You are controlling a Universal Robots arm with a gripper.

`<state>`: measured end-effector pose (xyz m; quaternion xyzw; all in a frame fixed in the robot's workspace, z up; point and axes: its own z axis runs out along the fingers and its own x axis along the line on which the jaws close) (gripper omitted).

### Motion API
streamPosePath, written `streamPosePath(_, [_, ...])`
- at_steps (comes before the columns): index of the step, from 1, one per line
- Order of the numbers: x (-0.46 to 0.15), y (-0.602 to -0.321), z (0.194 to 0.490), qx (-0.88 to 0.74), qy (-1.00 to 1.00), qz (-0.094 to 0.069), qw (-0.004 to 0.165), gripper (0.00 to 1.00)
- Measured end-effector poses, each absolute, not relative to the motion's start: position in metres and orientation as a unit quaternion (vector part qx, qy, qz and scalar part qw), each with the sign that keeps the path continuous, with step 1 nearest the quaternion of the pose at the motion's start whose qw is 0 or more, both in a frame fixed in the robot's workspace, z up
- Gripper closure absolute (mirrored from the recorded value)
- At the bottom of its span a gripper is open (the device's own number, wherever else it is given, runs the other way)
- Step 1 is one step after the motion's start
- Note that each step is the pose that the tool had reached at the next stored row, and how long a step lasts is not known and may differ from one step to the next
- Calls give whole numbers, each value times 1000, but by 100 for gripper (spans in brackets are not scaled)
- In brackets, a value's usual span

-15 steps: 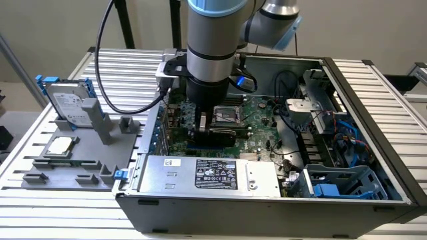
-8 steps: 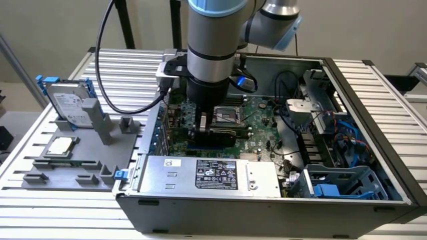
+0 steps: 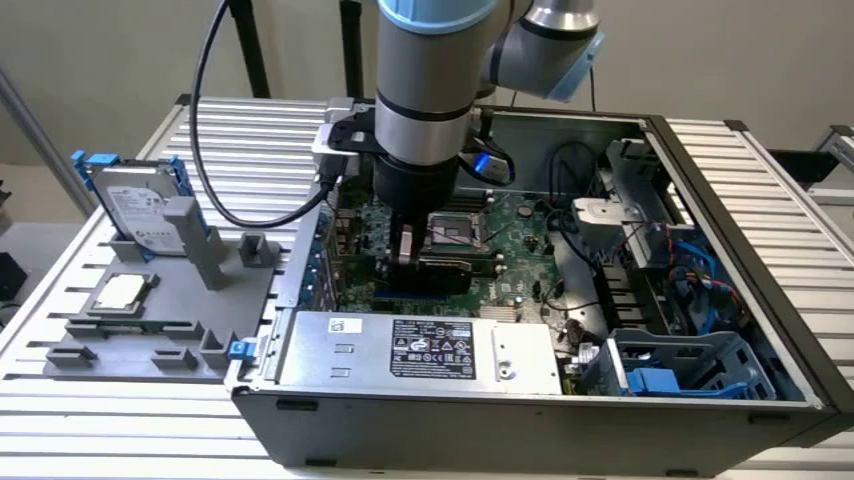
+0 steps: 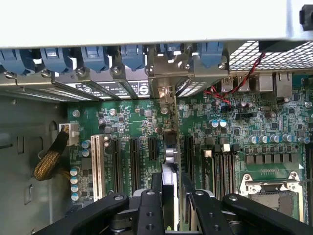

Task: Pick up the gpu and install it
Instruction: 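Insert the gpu into the slot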

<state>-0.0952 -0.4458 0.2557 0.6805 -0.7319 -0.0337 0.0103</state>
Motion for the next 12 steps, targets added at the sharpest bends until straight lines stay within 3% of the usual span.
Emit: streamPosePath(12, [-91, -447, 261, 680, -732, -37, 14, 100])
